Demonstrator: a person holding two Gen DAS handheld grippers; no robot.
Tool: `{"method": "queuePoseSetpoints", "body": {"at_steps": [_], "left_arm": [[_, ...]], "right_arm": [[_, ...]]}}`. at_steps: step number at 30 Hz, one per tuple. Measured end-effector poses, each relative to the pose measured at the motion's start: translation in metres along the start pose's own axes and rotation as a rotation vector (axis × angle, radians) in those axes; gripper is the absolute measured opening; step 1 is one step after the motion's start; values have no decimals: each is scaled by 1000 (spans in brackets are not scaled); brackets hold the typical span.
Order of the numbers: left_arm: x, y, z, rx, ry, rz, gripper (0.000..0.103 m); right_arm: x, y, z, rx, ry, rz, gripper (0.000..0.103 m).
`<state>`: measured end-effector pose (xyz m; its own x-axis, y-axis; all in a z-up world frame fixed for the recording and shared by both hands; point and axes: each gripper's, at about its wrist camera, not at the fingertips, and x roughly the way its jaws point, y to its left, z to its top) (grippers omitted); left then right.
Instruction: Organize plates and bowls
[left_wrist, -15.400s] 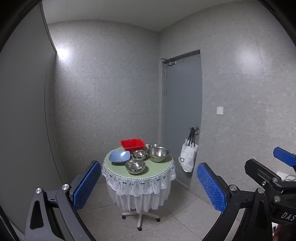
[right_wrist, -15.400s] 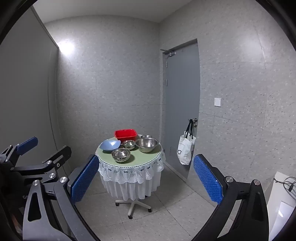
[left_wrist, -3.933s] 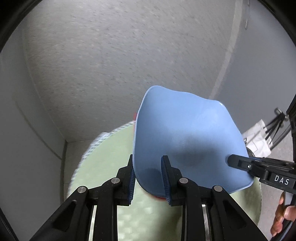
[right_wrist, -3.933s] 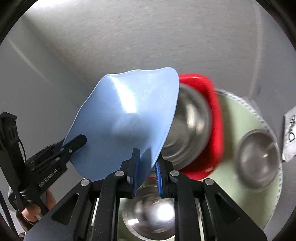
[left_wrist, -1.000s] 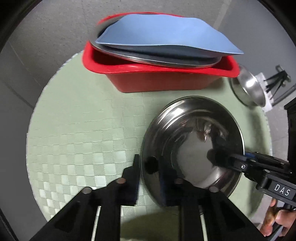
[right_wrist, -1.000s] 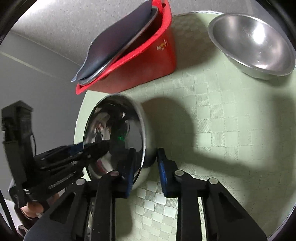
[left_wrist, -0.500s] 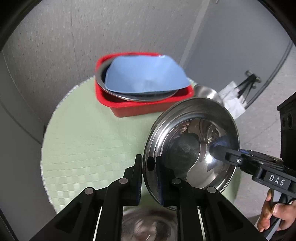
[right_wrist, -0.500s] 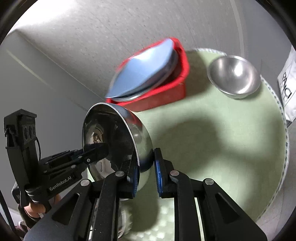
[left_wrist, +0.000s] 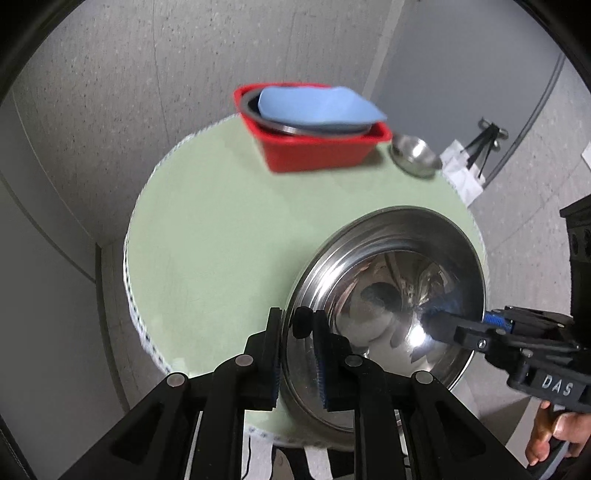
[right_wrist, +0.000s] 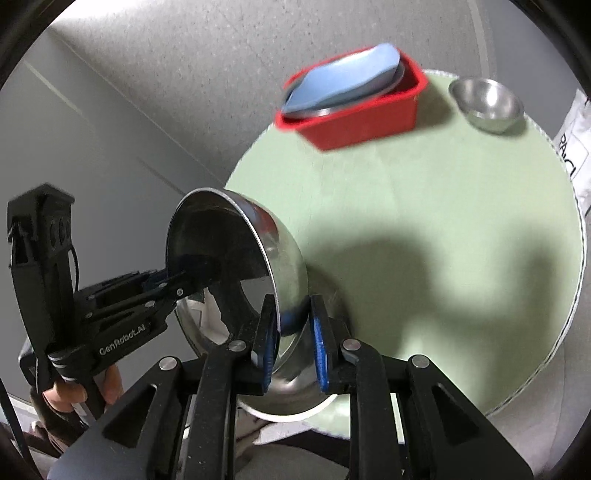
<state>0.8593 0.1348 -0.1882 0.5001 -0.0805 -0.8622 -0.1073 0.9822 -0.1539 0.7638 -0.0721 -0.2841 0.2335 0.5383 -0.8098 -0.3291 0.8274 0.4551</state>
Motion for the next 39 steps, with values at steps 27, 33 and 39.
{"method": "queuePoseSetpoints", "body": {"at_steps": [27, 33, 39], "left_arm": [[46, -25, -8, 100, 42, 62, 33], [44, -24, -3, 88, 39, 43, 40], [34, -28, 7, 73, 3, 38, 45]], "right_arm": [[28, -10, -33, 139, 65, -40, 42], [22, -7, -29, 138, 46, -38, 49], [2, -7, -23, 100, 4, -75, 64]]}}
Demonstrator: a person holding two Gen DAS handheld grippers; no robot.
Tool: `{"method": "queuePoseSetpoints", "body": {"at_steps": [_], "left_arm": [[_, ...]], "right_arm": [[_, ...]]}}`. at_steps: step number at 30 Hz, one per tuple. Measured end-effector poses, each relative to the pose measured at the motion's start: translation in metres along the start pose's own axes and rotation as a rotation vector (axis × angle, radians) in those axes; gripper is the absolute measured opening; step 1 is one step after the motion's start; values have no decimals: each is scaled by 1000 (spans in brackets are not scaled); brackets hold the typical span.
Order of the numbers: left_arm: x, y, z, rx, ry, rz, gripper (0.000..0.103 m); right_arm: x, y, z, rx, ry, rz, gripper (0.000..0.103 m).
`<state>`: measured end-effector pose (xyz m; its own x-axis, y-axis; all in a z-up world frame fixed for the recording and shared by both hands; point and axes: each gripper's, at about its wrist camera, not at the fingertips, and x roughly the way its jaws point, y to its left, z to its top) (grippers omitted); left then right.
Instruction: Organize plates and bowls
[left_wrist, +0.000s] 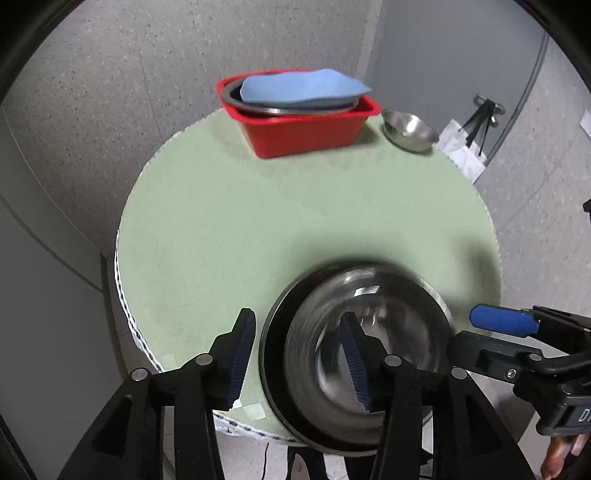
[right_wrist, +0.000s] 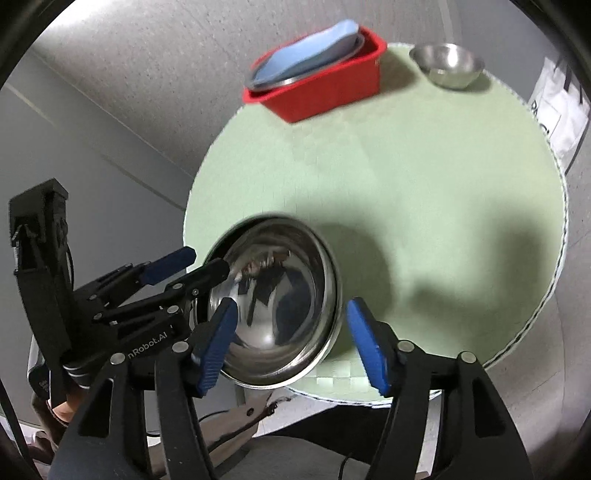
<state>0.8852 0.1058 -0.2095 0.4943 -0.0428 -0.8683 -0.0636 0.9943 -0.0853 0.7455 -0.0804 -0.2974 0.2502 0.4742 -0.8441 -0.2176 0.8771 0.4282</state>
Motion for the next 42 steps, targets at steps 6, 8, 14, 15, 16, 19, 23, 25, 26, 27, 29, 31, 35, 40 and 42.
{"method": "queuePoseSetpoints", "body": {"at_steps": [6, 8, 14, 15, 16, 19, 23, 25, 26, 27, 29, 31, 35, 40, 42], "left_arm": [[-8, -20, 27, -15, -36, -45, 56], [-7, -34, 46, -29, -52, -58, 59], [14, -87, 108, -109, -74, -45, 66], [19, -95, 117, -120, -79, -43, 67], [26, -106, 126, -131, -80, -40, 67], [55, -131, 157, -182, -64, -28, 68], [99, -143, 187, -237, -25, 7, 68], [122, -144, 199, -257, 1, 41, 68], [130, -143, 202, -267, 12, 51, 68], [138, -143, 205, -281, 23, 59, 68], [150, -143, 210, -296, 27, 84, 68], [160, -147, 215, -302, 35, 108, 68], [176, -148, 223, -316, 41, 135, 68], [199, -151, 226, -328, 64, 114, 68], [209, -152, 224, -320, 79, 109, 66]], "right_arm": [[-22, -24, 21, -12, -58, -15, 65], [-30, -41, 38, -5, -83, -27, 65], [-51, -108, 103, 26, -160, -69, 65], [-54, -120, 115, 31, -171, -76, 65], [-58, -134, 127, 35, -179, -83, 65], [-54, -169, 166, 47, -196, -102, 66], [-30, -208, 219, 57, -168, -89, 66], [-10, -226, 243, 63, -145, -78, 66], [-2, -232, 251, 70, -130, -73, 66], [7, -238, 258, 75, -114, -64, 65], [27, -249, 271, 79, -85, -65, 58], [45, -257, 278, 91, -50, -41, 46], [66, -263, 282, 84, -7, 1, 30], [69, -254, 272, 40, 50, 80, 9], [65, -253, 264, 37, 71, 112, 8]]}}
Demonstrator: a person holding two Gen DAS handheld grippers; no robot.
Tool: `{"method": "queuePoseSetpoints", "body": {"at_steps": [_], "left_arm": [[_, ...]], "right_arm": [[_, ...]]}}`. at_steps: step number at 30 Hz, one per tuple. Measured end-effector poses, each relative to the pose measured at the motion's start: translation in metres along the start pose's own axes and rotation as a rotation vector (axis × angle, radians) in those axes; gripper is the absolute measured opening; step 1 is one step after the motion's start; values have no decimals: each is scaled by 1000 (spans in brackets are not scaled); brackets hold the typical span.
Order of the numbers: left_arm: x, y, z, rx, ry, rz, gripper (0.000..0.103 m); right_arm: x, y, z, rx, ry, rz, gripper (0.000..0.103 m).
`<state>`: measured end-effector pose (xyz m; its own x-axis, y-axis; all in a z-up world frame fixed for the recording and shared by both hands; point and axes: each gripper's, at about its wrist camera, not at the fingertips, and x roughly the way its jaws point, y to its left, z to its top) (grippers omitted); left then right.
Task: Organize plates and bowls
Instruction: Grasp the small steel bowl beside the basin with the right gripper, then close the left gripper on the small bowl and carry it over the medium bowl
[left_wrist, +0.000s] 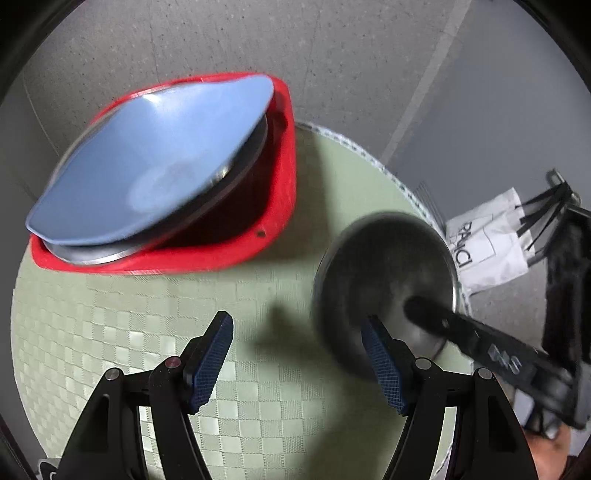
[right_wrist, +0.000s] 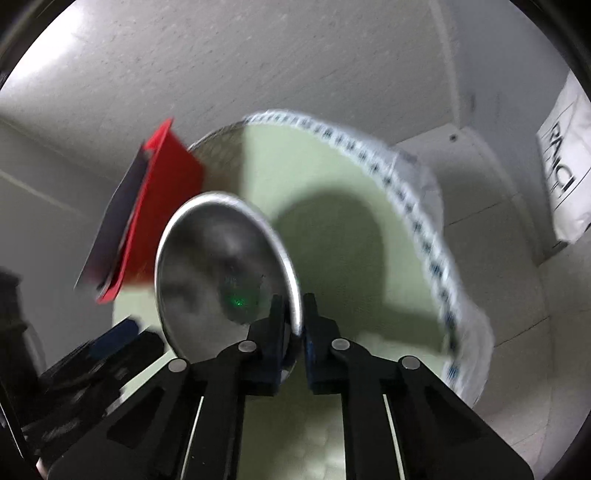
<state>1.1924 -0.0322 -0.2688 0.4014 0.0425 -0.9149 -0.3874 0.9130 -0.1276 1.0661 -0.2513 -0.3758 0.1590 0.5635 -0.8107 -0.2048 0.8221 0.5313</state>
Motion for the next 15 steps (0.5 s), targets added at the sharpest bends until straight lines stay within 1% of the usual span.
{"method": "queuePoseSetpoints", "body": {"at_steps": [2, 3, 4, 5, 6, 7, 9, 12, 15], "left_arm": [[12, 0, -2, 19, 22, 6, 57], [17, -1, -4, 28, 37, 4, 42], [21, 0, -6, 36, 60, -2, 34], [24, 1, -9, 42, 76, -41, 31], [24, -1, -12, 54, 80, -61, 22], [24, -2, -14, 75, 82, -69, 19], [17, -7, -20, 113, 68, -59, 18], [0, -1, -27, 132, 45, -101, 16], [-35, 14, -40, 182, -14, -123, 16]], "right_arm": [[-4, 4, -13, -13, 18, 10, 8], [-5, 6, -19, -11, 28, 20, 8], [-6, 7, -28, -3, 38, 38, 8], [-9, 7, -32, 2, 42, 44, 8], [-10, 6, -38, 11, 44, 50, 8], [-12, 9, -46, 17, 43, 44, 8], [-16, 14, -59, 24, 41, 31, 8], [-29, 25, -78, 42, 11, 26, 8], [-51, 47, -99, 49, -49, 25, 8]]}}
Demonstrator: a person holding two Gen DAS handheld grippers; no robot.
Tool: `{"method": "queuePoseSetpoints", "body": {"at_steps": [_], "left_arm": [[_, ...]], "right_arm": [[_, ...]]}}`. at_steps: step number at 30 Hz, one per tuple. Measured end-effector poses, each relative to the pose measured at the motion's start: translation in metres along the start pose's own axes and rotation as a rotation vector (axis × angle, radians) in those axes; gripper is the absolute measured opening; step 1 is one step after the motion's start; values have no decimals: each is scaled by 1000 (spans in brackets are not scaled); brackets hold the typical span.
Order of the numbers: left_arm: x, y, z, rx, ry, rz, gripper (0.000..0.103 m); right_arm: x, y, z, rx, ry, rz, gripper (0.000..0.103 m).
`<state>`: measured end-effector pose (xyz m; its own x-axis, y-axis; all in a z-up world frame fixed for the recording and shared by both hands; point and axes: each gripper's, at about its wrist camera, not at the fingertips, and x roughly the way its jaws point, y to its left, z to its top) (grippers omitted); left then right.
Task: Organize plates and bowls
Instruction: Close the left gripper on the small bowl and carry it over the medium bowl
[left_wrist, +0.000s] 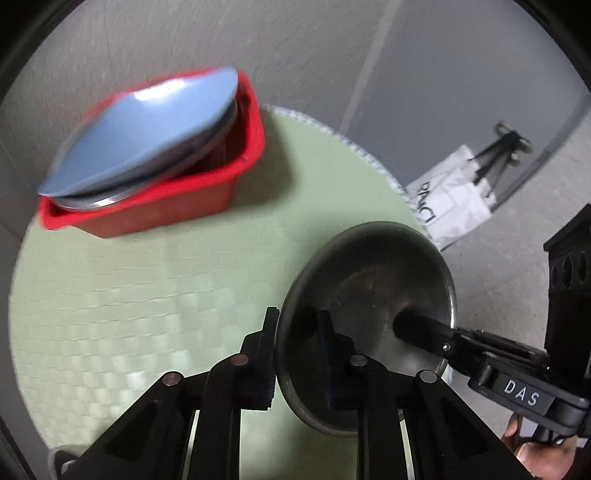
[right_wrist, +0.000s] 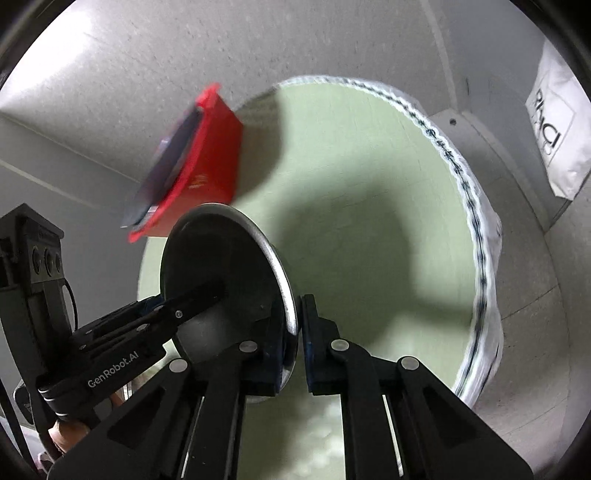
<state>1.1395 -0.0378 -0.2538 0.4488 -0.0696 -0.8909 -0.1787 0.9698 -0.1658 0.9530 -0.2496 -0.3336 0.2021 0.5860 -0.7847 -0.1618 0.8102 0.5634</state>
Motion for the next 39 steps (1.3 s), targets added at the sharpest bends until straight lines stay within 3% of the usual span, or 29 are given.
{"method": "queuePoseSetpoints", "body": {"at_steps": [4, 8, 18, 28, 34, 39], "left_arm": [[-55, 14, -28, 79, -101, -3, 16], [-98, 47, -63, 108, -148, -21, 16], [-156, 121, -145, 113, -137, -43, 16], [-140, 173, -160, 48, -43, -99, 20], [-121, 182, -163, 39, -48, -89, 23], [-113, 178, -173, 56, -84, -37, 26]], "right_arm": [[-27, 53, -32, -31, -92, -14, 8], [-42, 107, -70, -59, -157, -7, 8], [-19, 192, -152, -85, -162, -34, 9], [21, 225, -191, -182, -105, -223, 9], [33, 230, -207, -236, -93, -303, 10], [41, 236, -214, -281, -115, -353, 12]]}}
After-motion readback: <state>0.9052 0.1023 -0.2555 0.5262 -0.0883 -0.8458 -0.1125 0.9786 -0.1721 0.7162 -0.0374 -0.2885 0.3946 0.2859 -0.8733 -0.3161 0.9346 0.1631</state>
